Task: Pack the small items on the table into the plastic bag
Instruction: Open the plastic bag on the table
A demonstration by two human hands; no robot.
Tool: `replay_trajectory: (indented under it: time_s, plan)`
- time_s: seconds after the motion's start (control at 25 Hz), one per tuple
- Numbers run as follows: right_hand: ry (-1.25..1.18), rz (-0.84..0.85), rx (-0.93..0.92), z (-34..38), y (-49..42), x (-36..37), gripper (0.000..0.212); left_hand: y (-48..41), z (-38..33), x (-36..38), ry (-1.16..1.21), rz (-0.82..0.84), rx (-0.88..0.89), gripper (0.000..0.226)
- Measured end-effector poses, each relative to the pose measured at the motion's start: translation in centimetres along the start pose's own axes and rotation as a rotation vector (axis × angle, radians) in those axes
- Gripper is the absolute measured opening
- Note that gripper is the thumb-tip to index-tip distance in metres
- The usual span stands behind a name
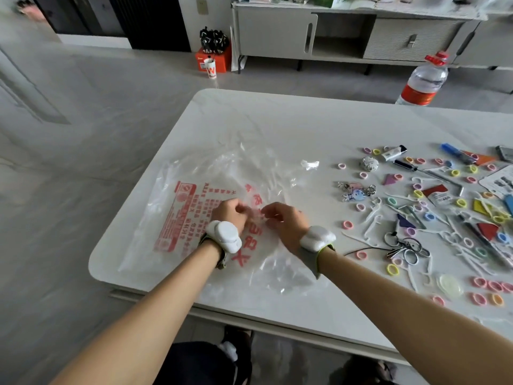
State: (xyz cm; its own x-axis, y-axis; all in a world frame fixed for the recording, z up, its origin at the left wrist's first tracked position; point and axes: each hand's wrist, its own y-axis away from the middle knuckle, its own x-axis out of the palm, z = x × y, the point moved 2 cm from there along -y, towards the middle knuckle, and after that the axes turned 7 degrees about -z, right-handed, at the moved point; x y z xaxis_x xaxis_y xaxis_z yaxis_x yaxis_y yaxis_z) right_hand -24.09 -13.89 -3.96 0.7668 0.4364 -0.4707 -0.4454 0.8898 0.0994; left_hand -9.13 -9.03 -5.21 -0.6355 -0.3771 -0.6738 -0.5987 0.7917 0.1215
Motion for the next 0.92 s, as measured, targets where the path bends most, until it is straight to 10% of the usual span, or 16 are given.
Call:
replay_trajectory:
  time_s: [0.12, 0.28, 0.44, 0.64, 0.92]
  plan:
    - [0.565, 0.203, -0.412, -1.7, 1.4, 0.2, 0.049, -0.1, 0.5, -0.9, 0.419, -0.189, -0.148, 0.006]
    - [0.765, 0.25, -0.465, -2.2, 2.7, -0.1, 0.076, 0.5, -0.1, -3.0, 0.845, -0.333, -0.333, 0.03]
    - [0.811, 0.314, -0.327, -2.3, 3.1, -0.3, 0.081, 2.3, -2.1, -5.2, 0.342, -0.528, 0.087, 0.036]
    - [0.816, 0.311, -0.313, -3.1, 2.3, -1.1, 0.086, 2.8, -3.4, -3.6, 0.1, -0.376, 0.35, 0.024]
    - [0.61, 0.272, -0.238, -2.3, 1.9, -3.4, 0.059, 1.8, -4.6, 1.9, 0.96, -0.196, -0.397, 0.035]
